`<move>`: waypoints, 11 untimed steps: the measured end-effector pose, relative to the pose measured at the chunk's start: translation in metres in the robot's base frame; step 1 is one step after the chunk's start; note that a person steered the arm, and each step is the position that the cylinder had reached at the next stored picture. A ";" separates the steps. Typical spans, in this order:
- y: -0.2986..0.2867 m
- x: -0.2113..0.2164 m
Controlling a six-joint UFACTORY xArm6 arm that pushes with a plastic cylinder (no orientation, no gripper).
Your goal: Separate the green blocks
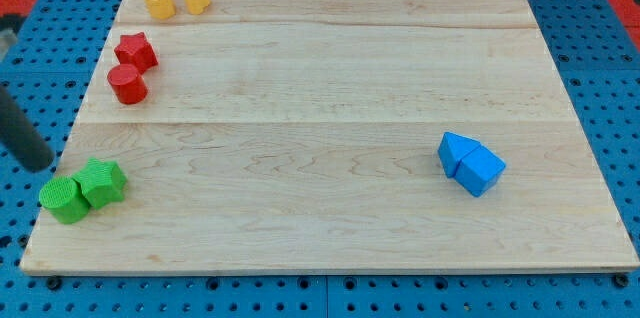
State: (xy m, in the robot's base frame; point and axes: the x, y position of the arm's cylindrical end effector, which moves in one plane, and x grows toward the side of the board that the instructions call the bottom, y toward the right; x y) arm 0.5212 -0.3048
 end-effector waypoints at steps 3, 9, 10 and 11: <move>0.024 0.052; 0.133 -0.016; 0.210 -0.016; 0.283 -0.016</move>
